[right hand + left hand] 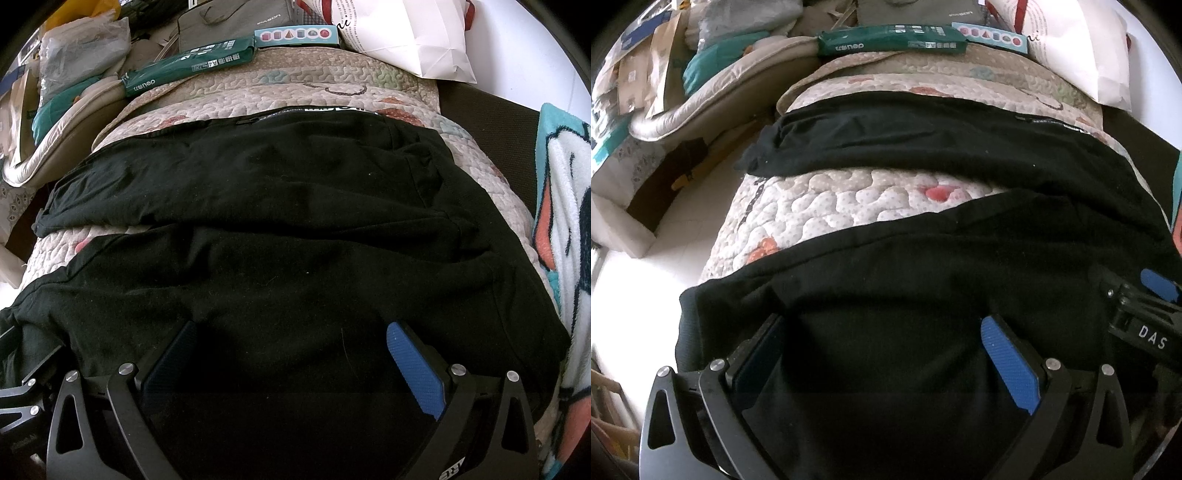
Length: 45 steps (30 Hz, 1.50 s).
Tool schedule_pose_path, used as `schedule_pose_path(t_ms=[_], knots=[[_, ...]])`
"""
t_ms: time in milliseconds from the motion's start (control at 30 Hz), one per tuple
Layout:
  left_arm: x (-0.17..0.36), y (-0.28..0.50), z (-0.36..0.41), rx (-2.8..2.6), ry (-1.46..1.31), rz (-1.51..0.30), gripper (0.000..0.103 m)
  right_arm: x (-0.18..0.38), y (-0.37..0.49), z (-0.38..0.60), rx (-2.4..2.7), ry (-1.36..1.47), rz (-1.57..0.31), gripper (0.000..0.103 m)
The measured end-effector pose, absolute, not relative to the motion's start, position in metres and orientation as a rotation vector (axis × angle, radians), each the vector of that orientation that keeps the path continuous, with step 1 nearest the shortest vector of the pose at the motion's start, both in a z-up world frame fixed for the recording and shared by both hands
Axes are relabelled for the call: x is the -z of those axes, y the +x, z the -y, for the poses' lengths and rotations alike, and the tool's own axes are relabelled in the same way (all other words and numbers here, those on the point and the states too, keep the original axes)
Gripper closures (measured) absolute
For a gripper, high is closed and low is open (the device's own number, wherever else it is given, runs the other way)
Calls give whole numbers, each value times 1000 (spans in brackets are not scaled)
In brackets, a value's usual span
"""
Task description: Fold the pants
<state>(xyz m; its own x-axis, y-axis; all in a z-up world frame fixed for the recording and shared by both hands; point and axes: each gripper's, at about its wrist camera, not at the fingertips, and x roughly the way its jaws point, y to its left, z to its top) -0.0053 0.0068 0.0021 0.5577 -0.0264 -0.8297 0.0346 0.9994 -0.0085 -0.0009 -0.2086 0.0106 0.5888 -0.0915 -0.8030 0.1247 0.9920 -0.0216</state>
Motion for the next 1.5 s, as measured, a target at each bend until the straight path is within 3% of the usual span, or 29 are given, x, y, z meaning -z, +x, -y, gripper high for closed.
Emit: schedule_pose_path(t_ms=[1033, 1133, 1267, 1500], knots=[[-12, -25, -19, 106, -23, -1016, 0, -12, 2, 211, 89, 64, -970, 0], [-26, -26, -29, 104, -104, -1041, 8, -14, 4, 210, 93, 52, -988, 0], [-57, -41, -43, 85, -115, -996, 9, -24, -2, 205, 112, 15, -999, 0], [-153, -74, -69, 15, -82, -767, 9, -102, -50, 187, 111, -50, -780, 1]])
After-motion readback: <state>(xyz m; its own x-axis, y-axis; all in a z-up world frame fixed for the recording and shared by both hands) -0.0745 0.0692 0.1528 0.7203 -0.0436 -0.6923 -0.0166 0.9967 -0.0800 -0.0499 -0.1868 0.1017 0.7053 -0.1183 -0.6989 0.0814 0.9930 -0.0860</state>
